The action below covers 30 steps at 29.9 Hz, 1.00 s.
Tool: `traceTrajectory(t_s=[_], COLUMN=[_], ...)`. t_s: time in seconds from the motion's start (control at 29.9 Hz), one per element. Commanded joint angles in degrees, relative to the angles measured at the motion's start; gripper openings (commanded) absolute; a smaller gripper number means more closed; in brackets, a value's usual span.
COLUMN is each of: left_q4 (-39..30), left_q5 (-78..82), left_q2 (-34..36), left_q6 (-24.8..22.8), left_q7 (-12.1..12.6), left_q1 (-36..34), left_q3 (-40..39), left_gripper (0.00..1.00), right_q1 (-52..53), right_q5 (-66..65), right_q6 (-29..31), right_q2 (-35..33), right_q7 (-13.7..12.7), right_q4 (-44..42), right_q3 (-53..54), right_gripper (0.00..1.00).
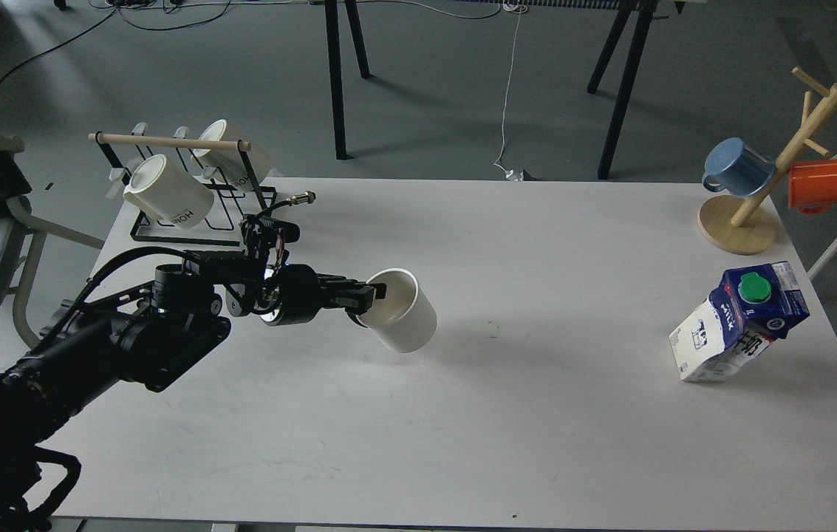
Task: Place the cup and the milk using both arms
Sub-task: 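Carry the white mug with the left gripper toward the table center and set it down, then release the mug and withdraw the left gripper toward the rack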
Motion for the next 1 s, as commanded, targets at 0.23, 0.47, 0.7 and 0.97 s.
traceTrajectory(t_s=[0.23, 0.47, 0.7, 0.97], left_q4=[0.88, 0.61, -3.16, -9.32], left_q5=[0.16, -0.28, -10.71, -46.56], left_q2=[-2.28, -2.11, 0.87, 8.96], left_q6=[0.39, 0.30, -1.63, -9.51], left_q7=[-0.01, -0.01, -0.01, -0.01], left_q1=[0.40, 1.19, 1.63, 0.84], left_q3=[-0.01, -0.18, -0.97, -2.64], left_gripper=[0.20, 0.28, 0.77, 0.86], right_q1=[-0.06, -0.24, -2.95, -13.58], right_q5=[-0.11, -0.19, 3.13, 11.05], right_q6=[0.00, 0.00, 0.00, 0.00], right_q2=[0.00, 0.00, 0.00, 0.00], right_q7=[-0.01, -0.01, 0.08, 0.08], right_q4=[-0.01, -0.09, 0.70, 6.40], right_q3=[-0.10, -0.19, 0.16, 0.69], right_gripper=[0.94, 0.94, 0.94, 0.94])
